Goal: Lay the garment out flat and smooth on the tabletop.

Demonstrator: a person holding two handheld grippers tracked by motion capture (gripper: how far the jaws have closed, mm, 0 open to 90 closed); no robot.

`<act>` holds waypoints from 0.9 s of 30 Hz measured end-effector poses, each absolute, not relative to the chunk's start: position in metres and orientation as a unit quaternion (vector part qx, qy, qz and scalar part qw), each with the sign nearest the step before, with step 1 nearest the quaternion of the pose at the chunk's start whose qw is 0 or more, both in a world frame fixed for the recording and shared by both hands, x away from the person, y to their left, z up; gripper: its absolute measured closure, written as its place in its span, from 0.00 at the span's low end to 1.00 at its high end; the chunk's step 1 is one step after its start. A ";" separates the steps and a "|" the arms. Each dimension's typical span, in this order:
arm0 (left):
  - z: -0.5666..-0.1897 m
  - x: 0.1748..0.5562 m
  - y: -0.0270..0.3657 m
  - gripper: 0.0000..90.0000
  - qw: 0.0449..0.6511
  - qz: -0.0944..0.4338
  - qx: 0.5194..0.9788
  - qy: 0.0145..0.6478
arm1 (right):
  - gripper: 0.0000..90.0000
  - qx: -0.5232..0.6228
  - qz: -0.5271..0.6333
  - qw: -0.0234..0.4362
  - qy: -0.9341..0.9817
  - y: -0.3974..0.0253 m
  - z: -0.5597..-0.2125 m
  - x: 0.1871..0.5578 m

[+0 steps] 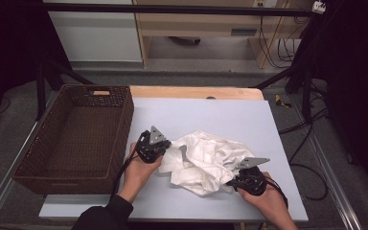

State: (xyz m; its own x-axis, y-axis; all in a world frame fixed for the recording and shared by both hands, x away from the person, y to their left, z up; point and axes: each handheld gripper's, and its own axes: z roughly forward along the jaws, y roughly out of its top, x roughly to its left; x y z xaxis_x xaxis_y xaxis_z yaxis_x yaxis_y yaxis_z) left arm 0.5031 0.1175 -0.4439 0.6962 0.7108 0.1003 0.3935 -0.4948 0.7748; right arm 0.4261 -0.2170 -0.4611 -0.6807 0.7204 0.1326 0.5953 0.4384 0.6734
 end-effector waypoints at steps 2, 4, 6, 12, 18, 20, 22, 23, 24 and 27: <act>-0.451 0.499 0.118 0.97 0.371 0.201 0.847 0.324 | 0.85 0.389 0.369 0.086 0.840 -0.217 -0.464 0.426; -0.457 0.495 0.119 0.97 0.363 0.197 0.852 0.322 | 0.82 0.388 0.382 0.088 0.834 -0.217 -0.467 0.426; -0.462 0.492 0.121 0.97 0.358 0.194 0.855 0.321 | 0.79 0.386 0.392 0.095 0.830 -0.218 -0.469 0.425; -0.467 0.483 0.125 0.97 0.368 0.193 0.851 0.322 | 0.55 0.390 0.400 0.125 0.820 -0.223 -0.468 0.421; -0.464 0.482 0.130 0.96 0.389 0.204 0.836 0.330 | 0.39 0.404 0.395 0.153 0.811 -0.229 -0.465 0.415; -0.463 0.482 0.133 0.97 0.395 0.211 0.829 0.335 | 0.37 0.404 0.397 0.159 0.809 -0.232 -0.463 0.413; -0.463 0.482 0.135 0.97 0.400 0.213 0.824 0.340 | 0.35 0.404 0.401 0.167 0.805 -0.237 -0.460 0.410; -0.463 0.482 0.136 0.97 0.400 0.212 0.824 0.341 | 0.35 0.406 0.403 0.171 0.802 -0.240 -0.459 0.409; -0.463 0.482 0.136 0.96 0.399 0.211 0.825 0.341 | 0.35 0.410 0.404 0.173 0.799 -0.244 -0.457 0.407; -0.465 0.482 0.137 0.97 0.397 0.209 0.826 0.341 | 0.36 0.434 0.397 0.190 0.786 -0.257 -0.454 0.408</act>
